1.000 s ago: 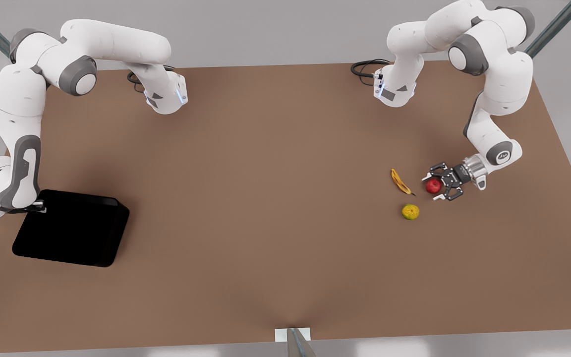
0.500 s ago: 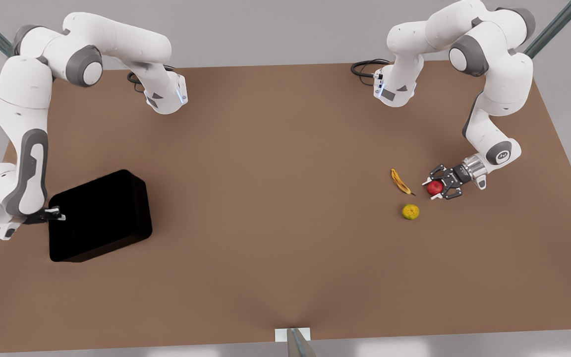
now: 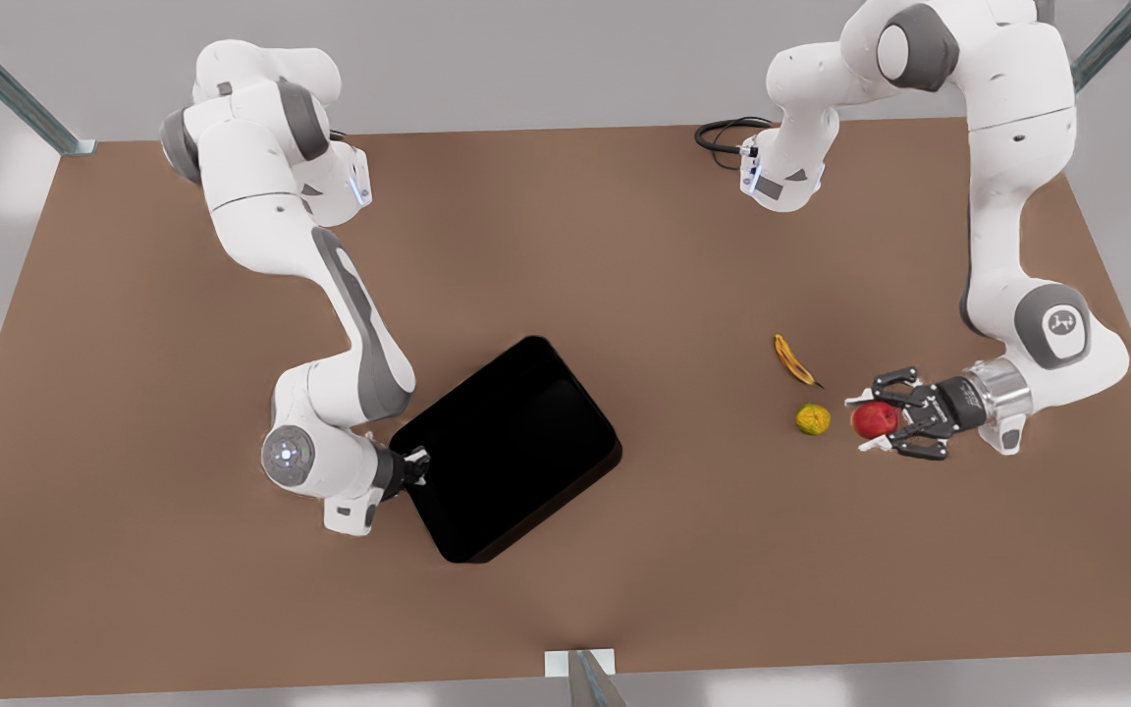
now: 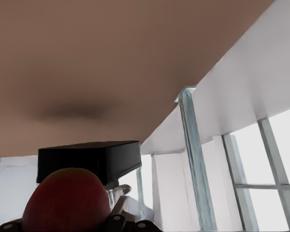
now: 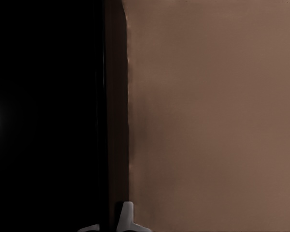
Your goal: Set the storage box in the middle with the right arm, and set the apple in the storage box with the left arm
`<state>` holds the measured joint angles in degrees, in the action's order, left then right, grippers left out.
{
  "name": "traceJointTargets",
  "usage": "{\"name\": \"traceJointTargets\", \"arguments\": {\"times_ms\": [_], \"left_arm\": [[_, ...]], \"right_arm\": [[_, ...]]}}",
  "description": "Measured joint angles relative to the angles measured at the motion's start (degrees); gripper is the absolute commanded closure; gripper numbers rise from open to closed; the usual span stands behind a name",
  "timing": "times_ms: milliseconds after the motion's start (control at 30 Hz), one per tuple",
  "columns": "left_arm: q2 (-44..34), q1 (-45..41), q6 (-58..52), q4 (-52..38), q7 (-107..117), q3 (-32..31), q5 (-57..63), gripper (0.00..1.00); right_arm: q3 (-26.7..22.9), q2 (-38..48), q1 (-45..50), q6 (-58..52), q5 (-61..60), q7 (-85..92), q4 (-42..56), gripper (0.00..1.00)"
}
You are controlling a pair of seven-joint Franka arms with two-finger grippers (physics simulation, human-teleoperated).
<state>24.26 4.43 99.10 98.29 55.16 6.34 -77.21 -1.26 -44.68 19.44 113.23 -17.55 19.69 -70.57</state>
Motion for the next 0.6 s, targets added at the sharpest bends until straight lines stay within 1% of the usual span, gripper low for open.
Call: {"name": "traceJointTargets", "arguments": {"times_ms": [33, 67, 100, 167, 233, 267, 300, 333, 400, 433, 467, 500, 533, 567, 600], "left_arm": [[0.0, 0.0, 0.3, -1.6, 4.1, -2.3, 1.5, 0.79], [0.1, 0.1, 0.6, -3.1, 8.5, -4.4, 3.4, 0.79], [0.3, 0.1, 1.3, -4.7, 13.7, -7.7, 6.1, 0.79], [0.7, 0.1, 3.8, -6.9, 24.0, -13.7, 13.9, 0.79], [1.1, -0.2, 10.0, -8.0, 35.1, -20.3, 23.6, 0.79], [2.6, -0.4, 12.6, -9.1, 39.9, -23.1, 28.7, 0.79], [6.7, -0.8, 12.8, -14.7, 48.0, -26.3, 35.2, 0.79], [10.2, -4.2, 12.9, -19.3, 53.0, -26.4, 42.7, 0.79], [12.0, -8.9, 21.4, -20.1, 60.9, -26.2, 57.5, 0.79], [13.4, -12.0, 26.7, -20.3, 64.9, -25.9, 65.5, 0.79], [16.1, -14.8, 28.7, -22.5, 68.0, -25.7, 74.2, 0.79], [17.6, -16.7, 31.5, -23.7, 71.3, -25.5, 82.9, 0.79], [18.8, -18.5, 34.7, -24.8, 74.7, -25.4, 91.9, 0.79], [20.6, -20.7, 35.9, -27.3, 77.7, -25.3, 100.8, 0.79], [21.1, -22.5, 36.5, -27.8, 79.0, -25.2, 108.9, 0.79]], "right_arm": [[0.6, -0.6, 0.6, 1.2, 0.0, -1.0, 0.3, 0.79], [1.6, -1.3, 0.7, 1.8, -0.2, -1.9, 0.6, 0.60], [2.6, -1.8, 0.8, 2.8, -1.7, -4.4, 0.6, 0.00], [3.3, -1.9, 1.1, 3.0, -1.7, -4.8, 0.6, 0.00], [3.5, -1.8, 1.1, 3.0, -1.4, -4.9, 1.0, 0.00], [3.9, -1.7, 1.1, 3.0, -1.4, -4.9, 1.0, 0.00], [3.9, -1.5, 1.1, 2.9, -1.7, -4.8, 1.2, 0.00], [3.8, -1.3, 0.8, 2.6, -2.0, -4.6, 1.6, 0.00], [3.4, 1.3, -1.0, 1.8, -2.1, -4.6, 1.5, 0.00], [2.0, 4.2, -3.1, -1.7, -2.1, -4.4, 1.1, 0.00], [-0.4, 8.1, -5.9, -7.8, -1.5, -4.3, 0.5, 0.00], [-2.7, 13.0, -8.5, -14.4, 1.3, -4.6, -1.5, 0.00], [-3.6, 19.0, -11.1, -19.0, 8.3, -4.8, -4.3, 0.00], [-3.6, 23.7, -13.5, -23.7, 15.7, -4.7, -5.2, 0.00], [-3.5, 28.1, -13.8, -26.6, 20.3, -4.8, -7.3, 0.00]]}}
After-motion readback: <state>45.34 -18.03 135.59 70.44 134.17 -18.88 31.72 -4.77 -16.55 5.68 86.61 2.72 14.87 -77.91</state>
